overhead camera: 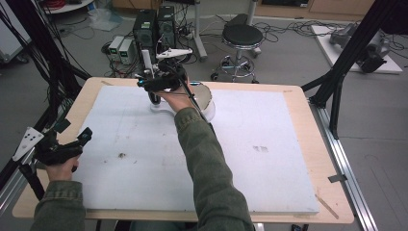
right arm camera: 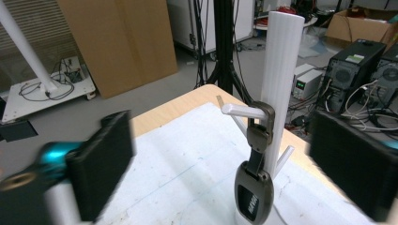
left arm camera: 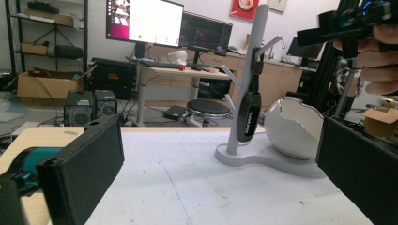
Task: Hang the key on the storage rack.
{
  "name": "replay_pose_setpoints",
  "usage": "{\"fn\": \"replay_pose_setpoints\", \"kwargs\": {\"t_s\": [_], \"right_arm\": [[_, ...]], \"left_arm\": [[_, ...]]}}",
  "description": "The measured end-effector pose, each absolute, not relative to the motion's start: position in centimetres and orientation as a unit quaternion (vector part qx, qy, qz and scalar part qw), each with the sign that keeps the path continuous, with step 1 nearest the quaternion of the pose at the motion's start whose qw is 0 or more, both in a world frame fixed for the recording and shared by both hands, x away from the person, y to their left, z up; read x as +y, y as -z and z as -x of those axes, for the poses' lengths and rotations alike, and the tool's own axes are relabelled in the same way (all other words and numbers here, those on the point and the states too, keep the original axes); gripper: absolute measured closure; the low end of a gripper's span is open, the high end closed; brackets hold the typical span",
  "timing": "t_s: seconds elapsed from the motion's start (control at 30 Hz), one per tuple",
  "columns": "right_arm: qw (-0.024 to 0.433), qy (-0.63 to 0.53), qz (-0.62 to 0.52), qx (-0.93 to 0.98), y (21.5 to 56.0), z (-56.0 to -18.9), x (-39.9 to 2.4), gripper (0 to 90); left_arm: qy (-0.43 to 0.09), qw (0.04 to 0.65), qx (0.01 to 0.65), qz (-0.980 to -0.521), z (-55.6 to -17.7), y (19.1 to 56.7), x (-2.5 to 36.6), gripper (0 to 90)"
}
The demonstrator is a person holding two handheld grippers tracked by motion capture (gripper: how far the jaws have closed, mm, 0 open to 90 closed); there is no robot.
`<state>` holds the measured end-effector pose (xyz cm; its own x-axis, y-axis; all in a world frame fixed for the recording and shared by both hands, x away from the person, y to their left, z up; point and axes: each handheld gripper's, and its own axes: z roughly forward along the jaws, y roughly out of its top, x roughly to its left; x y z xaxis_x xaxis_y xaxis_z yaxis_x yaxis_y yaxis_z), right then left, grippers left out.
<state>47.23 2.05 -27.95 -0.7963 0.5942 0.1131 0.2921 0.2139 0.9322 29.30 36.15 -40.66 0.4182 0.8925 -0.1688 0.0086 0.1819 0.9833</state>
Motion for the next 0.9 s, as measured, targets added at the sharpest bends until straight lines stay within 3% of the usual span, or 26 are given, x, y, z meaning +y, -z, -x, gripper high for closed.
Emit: {"fn": "replay_pose_setpoints", "kwargs": {"t_s": [0.4,0.9], "right_arm": [[0.124,-0.565,-0.288,0.763,28.6,-46.5,-0.1,0.4],[0.164,-0.582,-0.327,0.727,28.6,-44.4,-6.4,0.4]], "left_arm": [[-0.342,0.644,0.417,-0.542,-29.4,40.7,36.0,1.7],[-0.340,0.643,0.419,-0.543,-29.7,40.9,35.8,1.7]]}}
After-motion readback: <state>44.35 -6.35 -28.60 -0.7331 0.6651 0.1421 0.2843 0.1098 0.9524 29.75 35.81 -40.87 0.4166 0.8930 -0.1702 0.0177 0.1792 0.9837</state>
